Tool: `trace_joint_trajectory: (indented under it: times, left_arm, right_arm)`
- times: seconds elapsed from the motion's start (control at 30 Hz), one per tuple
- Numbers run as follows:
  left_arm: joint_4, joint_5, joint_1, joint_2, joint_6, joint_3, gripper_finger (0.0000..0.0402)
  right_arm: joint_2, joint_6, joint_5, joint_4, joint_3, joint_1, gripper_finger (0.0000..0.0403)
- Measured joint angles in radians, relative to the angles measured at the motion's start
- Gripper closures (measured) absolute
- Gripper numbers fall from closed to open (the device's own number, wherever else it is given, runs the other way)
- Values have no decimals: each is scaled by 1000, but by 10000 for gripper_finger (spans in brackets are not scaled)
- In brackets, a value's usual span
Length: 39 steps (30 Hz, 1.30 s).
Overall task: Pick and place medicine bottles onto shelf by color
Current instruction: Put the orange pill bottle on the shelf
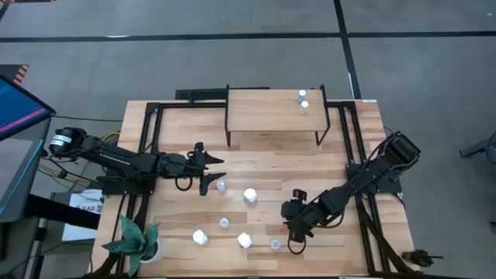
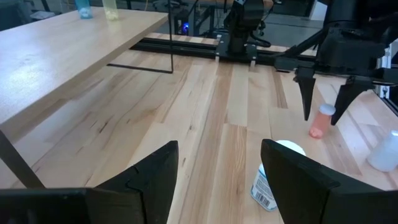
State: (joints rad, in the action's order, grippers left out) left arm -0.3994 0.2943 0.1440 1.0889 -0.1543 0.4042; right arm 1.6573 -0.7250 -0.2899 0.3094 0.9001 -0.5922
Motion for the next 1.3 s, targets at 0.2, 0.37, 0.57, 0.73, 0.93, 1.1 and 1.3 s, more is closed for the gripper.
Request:
trace_joint_trajectory:
  times: [0.2,0.37,0.57,0.73,0.93,1.1,1.3]
  left_arm:
    - [1,0,0,0,0,0,182]
    - [0,0,0,0,1,0,182]
    - [1,0,0,0,18,0,182]
    - [0,0,0,0,18,0,182]
    - [1,0,0,0,18,0,182]
    - [-1,0,0,0,20,0,182]
    - [-2,0,0,0,21,0,182]
  right_arm:
    - [0,0,30,13,0,7,254]
    - [-34,44,30,115,34,47,305]
    - [-126,176,3,372,185,143,305]
    - [-223,196,-121,615,346,275,308]
    - [-317,152,-189,829,497,491,307]
    - [-352,152,-186,885,515,677,307]
    - [-301,224,-181,881,514,842,306]
